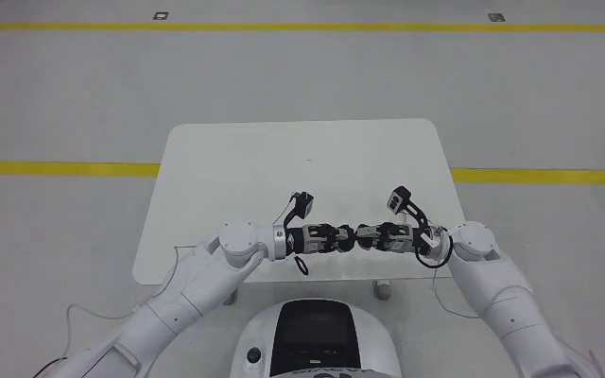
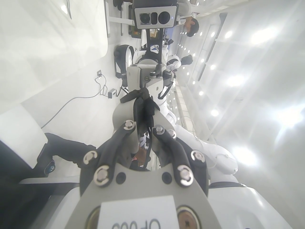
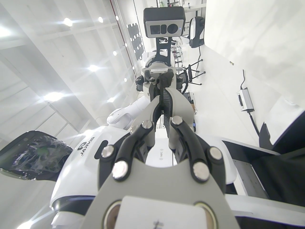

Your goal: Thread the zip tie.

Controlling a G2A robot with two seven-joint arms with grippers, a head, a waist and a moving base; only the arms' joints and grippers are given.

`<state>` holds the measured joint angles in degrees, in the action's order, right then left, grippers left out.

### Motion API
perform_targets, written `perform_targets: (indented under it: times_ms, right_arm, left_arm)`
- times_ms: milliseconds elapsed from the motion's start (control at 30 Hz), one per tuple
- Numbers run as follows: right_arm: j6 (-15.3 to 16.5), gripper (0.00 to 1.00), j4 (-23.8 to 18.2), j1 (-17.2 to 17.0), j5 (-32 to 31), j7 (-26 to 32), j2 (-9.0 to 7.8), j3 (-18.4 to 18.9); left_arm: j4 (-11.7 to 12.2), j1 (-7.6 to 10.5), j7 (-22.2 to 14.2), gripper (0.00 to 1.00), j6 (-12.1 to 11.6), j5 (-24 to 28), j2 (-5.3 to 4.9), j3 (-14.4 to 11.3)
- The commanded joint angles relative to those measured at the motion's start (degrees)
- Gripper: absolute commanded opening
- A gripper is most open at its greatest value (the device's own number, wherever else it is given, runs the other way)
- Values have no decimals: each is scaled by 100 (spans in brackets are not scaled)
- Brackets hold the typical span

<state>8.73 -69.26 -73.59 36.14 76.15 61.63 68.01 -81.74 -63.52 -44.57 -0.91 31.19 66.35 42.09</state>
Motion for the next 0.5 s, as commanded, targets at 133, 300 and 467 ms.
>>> perform_targets:
  times_ms: [133,300,467]
  right_arm:
    - [13,0,-4,-6,13,1,-8,5]
    - [14,0,-15,-14,18,-1,-14,7]
    - [13,0,-17,-13,12,2,-20,2]
  left_arm:
    - [6,1,-28,0,-16,-7,3,-1]
    - [2,-1,-31,0,-22,-14,6,0]
    - [2,-3,-33,6,-19,-15,9,0]
